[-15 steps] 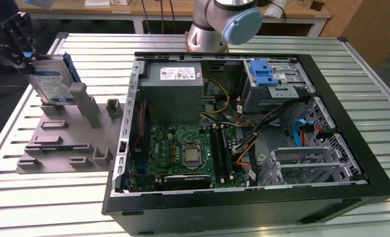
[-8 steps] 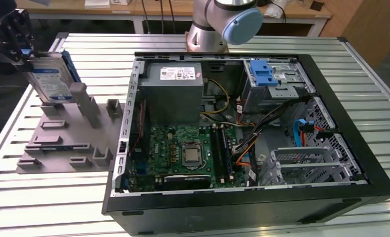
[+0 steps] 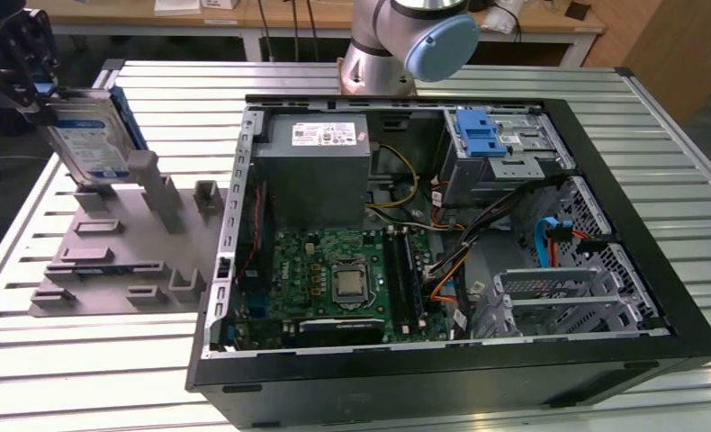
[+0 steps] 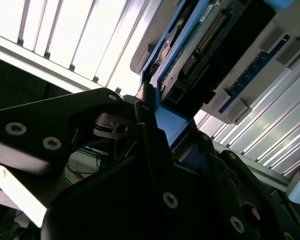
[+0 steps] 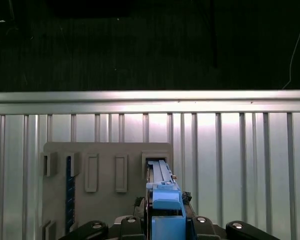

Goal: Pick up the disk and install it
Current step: 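Pick up the disk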

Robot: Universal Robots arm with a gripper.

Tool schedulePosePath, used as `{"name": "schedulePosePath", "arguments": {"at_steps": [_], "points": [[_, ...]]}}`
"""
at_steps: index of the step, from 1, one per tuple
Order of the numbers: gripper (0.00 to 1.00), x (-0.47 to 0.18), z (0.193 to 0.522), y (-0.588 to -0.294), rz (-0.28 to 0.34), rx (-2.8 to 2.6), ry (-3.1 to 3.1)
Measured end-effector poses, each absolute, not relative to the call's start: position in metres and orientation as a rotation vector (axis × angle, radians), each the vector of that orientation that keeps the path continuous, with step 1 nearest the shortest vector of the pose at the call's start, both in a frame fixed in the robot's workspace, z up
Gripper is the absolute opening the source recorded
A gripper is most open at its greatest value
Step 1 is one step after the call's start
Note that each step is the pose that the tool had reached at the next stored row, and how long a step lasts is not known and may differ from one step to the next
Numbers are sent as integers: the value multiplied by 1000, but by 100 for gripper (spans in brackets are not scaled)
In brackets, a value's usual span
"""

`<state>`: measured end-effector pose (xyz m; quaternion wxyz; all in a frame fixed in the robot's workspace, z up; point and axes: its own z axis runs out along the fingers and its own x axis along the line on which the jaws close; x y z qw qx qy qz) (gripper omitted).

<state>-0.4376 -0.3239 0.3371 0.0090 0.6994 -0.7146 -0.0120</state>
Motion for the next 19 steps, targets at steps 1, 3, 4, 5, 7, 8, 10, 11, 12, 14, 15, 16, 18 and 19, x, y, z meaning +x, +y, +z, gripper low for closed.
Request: {"name": "schedulePosePath", "arguments": {"at_steps": [1,3,4,5,7,8,10,11,12,14,15,16,18,19], "points": [[36,-438,338,-324,-38,2184,-2232],[36,-438,338,-324,-37,2185,-2232],[36,-438,338,-324,-37,2185,-2232],[36,-438,338,-324,-37,2184,-2232],[36,-438,340,-324,-37,2184,-2232],[36,-438,340,-324,-37,2184,-2232],[36,-438,340,-324,-37,2184,-2232],[36,-438,340,-324,-37,2184,-2232],[36,-438,341,-324,-37,2184,-2232],[36,-438,341,-324,-37,2184,-2232],[36,-438,342,-324,-37,2184,-2232],[36,-438,342,-324,-37,2184,-2232],[36,-438,343,-324,-37,2184,-2232],[36,-438,343,-324,-37,2184,-2232]]}}
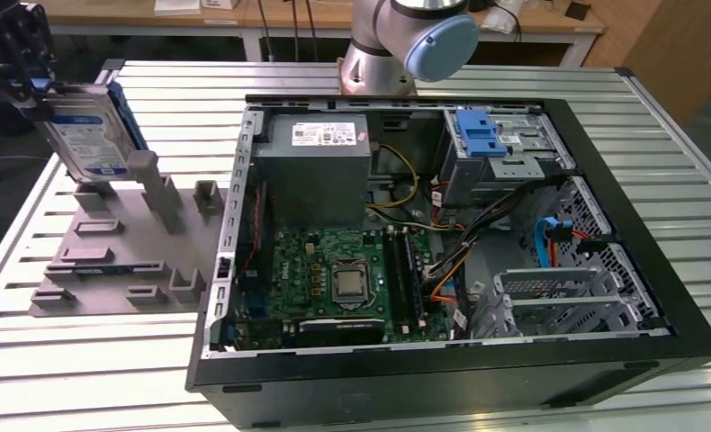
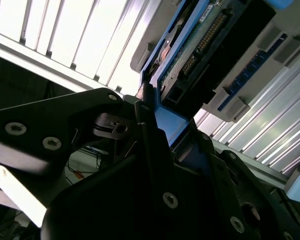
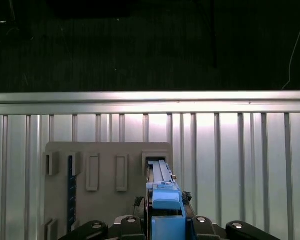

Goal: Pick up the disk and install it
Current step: 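Pick up the disk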

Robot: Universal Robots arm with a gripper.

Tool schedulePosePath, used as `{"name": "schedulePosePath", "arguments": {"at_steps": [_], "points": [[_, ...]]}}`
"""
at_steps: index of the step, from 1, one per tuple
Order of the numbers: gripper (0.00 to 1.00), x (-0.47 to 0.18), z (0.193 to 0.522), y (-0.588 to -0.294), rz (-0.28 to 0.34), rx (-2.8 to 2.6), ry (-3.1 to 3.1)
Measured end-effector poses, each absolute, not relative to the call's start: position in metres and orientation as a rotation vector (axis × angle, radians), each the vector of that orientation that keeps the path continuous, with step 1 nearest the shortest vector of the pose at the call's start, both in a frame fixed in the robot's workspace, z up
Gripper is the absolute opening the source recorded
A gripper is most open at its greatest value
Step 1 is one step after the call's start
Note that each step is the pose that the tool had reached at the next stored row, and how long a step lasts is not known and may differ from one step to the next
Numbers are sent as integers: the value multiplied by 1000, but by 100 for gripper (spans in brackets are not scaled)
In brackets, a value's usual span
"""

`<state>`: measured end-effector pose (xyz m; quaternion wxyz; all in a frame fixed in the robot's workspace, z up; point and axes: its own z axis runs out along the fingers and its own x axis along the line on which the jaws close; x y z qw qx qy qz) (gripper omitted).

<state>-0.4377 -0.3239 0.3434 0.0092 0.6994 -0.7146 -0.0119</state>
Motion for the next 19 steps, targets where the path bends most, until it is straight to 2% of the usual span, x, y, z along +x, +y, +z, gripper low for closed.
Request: {"name": "schedulePosePath", "arguments": {"at_steps": [19], "points": [[36,-438,353,-324,-37,2184,-2232]]}}
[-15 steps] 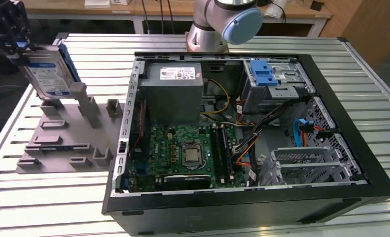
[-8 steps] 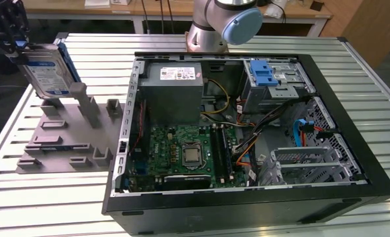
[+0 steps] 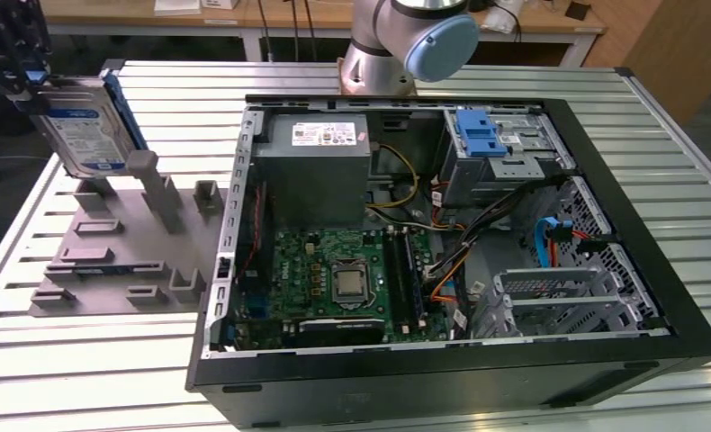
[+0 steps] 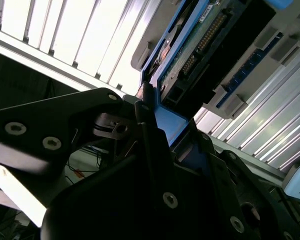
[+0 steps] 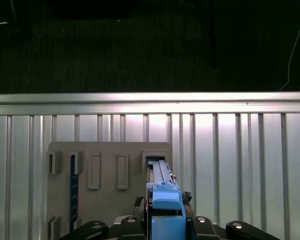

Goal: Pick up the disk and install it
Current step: 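Pick up the disk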

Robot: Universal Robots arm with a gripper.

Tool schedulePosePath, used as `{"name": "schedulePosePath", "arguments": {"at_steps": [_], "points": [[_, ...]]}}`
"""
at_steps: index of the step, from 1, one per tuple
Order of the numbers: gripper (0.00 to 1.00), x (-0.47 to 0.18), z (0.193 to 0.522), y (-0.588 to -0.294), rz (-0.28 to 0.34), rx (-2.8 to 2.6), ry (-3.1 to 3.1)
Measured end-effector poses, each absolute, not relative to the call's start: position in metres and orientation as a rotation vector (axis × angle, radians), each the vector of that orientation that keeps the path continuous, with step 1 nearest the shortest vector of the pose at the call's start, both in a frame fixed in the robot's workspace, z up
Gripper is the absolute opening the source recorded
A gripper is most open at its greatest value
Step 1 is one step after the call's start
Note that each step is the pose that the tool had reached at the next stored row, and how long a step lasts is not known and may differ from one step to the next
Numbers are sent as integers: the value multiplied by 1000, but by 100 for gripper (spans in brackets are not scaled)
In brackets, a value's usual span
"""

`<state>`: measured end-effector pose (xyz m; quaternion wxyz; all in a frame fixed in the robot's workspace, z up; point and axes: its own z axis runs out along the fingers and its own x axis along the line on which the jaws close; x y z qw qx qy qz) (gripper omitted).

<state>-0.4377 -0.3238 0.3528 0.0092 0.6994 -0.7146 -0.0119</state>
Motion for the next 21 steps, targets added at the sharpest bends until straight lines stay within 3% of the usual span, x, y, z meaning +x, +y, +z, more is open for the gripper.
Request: {"name": "schedulePosePath", "arguments": {"at_steps": [21], "points": [[36,-438,364,-324,-37,2184,-2232]]}}
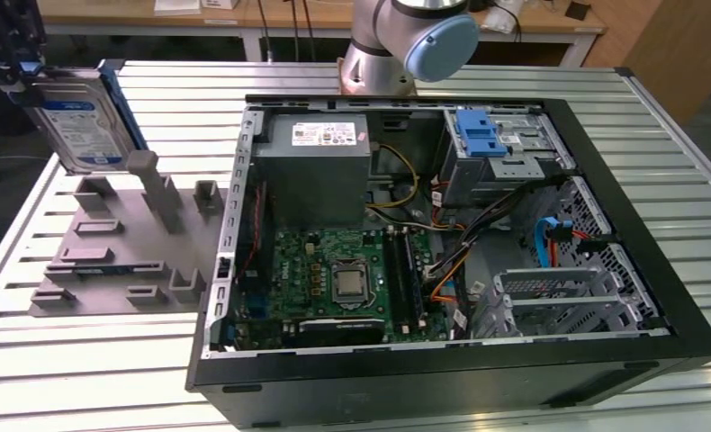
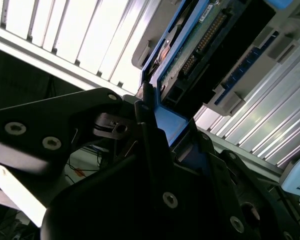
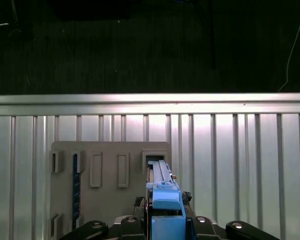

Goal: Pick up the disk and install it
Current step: 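Pick up the disk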

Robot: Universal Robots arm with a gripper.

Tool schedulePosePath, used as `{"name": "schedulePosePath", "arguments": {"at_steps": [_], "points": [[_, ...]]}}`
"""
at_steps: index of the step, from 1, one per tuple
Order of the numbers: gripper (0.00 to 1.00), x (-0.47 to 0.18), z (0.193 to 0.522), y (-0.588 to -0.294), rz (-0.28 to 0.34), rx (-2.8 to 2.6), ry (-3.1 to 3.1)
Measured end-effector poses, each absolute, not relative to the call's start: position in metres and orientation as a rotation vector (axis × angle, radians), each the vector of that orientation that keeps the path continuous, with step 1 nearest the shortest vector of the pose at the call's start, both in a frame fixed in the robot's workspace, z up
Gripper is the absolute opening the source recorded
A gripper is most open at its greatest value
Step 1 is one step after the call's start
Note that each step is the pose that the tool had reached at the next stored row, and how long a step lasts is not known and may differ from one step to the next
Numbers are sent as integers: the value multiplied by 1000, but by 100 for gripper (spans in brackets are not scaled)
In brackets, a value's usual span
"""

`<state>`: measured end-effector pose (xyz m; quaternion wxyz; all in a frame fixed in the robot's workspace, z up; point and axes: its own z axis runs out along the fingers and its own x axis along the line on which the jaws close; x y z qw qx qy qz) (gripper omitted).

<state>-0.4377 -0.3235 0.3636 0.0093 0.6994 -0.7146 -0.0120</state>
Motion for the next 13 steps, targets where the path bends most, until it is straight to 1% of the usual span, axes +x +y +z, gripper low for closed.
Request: {"name": "schedulePosePath", "arguments": {"at_steps": [13], "points": [[36,-438,371,-323,-37,2184,-2232]]}}
